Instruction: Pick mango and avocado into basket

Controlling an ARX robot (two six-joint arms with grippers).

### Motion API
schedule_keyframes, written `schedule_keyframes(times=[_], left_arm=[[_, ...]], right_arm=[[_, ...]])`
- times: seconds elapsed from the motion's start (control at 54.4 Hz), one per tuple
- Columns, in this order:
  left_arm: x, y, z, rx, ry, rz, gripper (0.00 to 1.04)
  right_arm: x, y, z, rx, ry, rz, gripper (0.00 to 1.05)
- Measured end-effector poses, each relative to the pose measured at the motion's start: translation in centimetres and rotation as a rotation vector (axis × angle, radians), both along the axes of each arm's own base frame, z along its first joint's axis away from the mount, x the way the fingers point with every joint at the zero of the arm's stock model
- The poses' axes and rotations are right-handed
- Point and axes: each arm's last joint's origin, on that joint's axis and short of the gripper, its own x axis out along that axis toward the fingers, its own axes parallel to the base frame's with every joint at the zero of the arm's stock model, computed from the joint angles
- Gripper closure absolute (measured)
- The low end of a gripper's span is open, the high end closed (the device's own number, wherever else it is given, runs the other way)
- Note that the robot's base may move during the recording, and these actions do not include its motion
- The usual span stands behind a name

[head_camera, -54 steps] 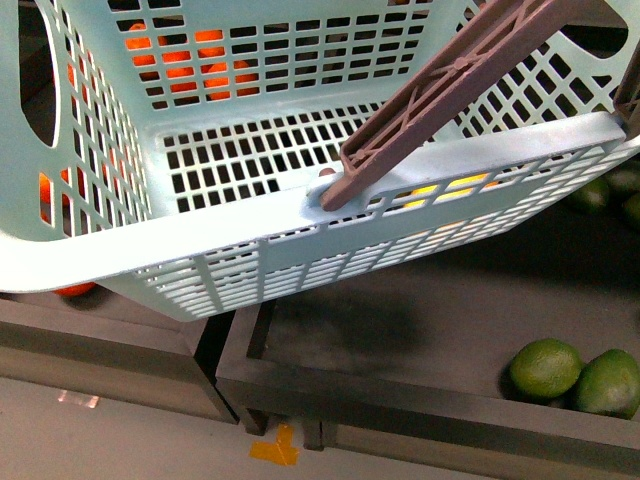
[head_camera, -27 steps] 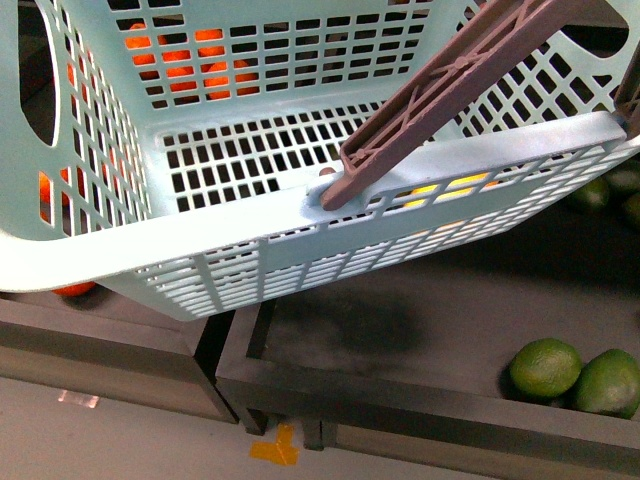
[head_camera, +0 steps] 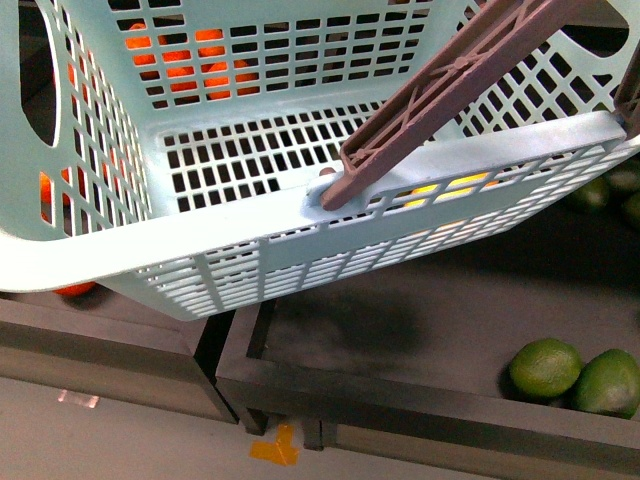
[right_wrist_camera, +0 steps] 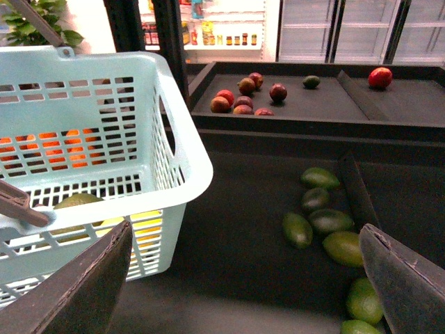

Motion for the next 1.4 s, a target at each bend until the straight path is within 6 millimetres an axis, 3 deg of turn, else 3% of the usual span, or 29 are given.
schedule_keyframes(times=[1.397], left_arm=[[0.04, 0.02, 0.02, 0.006, -0.006, 0.005, 0.89]], right_arm=[[-0.02, 0.00, -0.01, 0.000, 0.000, -0.002, 0.09]])
